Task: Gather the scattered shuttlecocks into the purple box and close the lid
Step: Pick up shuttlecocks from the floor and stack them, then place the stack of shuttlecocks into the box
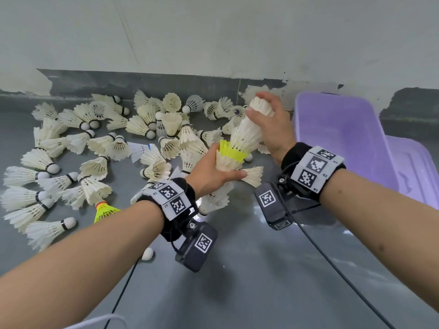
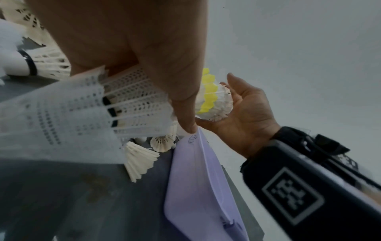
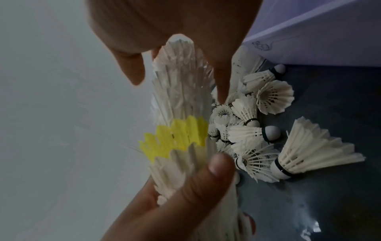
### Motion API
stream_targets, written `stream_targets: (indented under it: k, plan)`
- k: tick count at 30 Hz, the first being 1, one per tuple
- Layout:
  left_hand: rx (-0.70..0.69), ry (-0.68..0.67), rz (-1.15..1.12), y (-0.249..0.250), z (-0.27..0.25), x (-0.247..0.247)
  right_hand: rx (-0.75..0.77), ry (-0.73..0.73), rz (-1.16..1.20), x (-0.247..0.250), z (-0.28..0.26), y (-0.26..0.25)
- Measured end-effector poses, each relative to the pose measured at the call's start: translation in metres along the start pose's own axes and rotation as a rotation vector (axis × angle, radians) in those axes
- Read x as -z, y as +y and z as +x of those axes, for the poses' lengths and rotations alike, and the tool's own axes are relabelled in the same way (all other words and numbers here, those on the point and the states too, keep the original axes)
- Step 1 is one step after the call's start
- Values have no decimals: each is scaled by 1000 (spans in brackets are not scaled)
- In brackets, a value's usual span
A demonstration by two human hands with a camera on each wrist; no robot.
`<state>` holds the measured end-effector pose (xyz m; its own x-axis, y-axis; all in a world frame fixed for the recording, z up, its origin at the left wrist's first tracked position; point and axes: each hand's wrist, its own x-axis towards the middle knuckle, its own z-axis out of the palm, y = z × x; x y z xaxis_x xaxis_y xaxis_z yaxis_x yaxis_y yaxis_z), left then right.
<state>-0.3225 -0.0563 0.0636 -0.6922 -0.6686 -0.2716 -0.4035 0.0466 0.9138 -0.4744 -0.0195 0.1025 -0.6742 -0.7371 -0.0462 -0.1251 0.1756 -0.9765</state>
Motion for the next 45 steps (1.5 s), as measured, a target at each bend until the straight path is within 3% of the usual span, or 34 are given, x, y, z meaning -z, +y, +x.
stream_targets:
  k: [4, 8, 17, 21, 25, 29, 33, 38, 42, 45]
  plan:
    - [100, -61, -153, 28, 2, -16, 31, 11, 14, 22, -1, 1]
    - [180, -3, -245, 60, 8, -28, -19, 61, 63, 46, 8, -8]
    - [97, -36, -404, 110, 44, -65, 24, 219, 88, 97, 40, -34]
    - [104, -174, -502, 128, 71, -84, 41, 377, 152, 130, 55, -35]
    - [147, -389, -577, 127, 102, -116, 7, 507, 18, 162, 64, -19]
    - [162, -514, -578, 127, 121, -143, -40, 573, -98, 191, 70, 3]
    - [175, -526, -543, 112, 127, -158, -74, 572, -178, 187, 72, 15]
    - [145, -466, -423, 101, 122, -159, -34, 373, -381, 182, 80, 21]
    - [-16, -402, -8, 98, 131, -163, -31, 242, -476, 179, 95, 32]
    - [-69, -325, 268, 93, 139, -173, -61, 236, -425, 174, 104, 54]
